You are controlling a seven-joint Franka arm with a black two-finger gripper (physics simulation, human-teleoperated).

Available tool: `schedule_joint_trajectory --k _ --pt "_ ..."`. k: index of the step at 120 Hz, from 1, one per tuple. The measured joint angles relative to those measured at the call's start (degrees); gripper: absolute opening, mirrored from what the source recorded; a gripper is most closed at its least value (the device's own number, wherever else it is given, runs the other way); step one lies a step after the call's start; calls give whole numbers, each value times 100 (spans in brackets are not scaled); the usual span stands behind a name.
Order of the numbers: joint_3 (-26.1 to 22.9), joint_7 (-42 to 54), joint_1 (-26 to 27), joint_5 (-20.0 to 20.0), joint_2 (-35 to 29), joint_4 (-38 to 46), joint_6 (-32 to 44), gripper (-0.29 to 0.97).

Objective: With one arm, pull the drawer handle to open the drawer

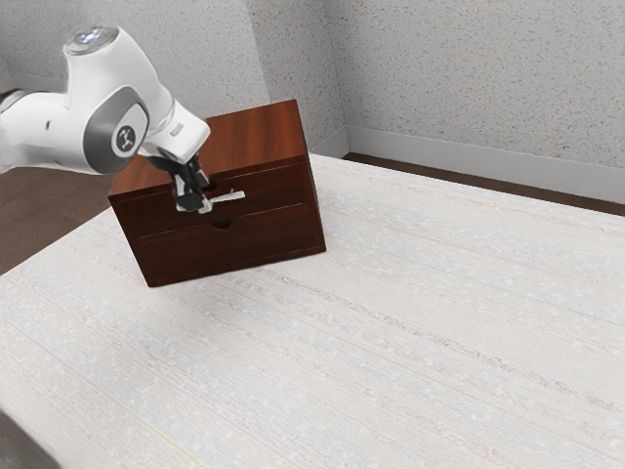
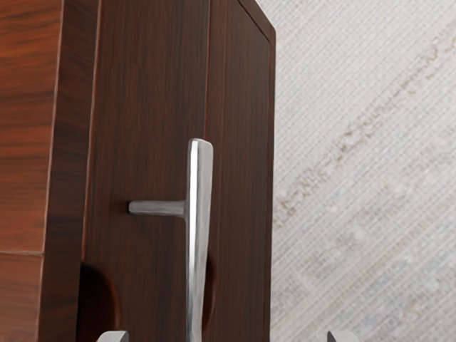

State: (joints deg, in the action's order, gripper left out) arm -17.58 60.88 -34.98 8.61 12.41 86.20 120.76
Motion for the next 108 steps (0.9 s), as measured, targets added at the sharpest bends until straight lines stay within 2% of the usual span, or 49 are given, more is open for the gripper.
schedule_joint_trajectory --k 27,70,108 --pt "0 -244 -2 103 217 -31 66 26" --pt "0 -465 -4 142 273 -36 134 5" --pt "-2 -572 5 135 120 193 130 -2"
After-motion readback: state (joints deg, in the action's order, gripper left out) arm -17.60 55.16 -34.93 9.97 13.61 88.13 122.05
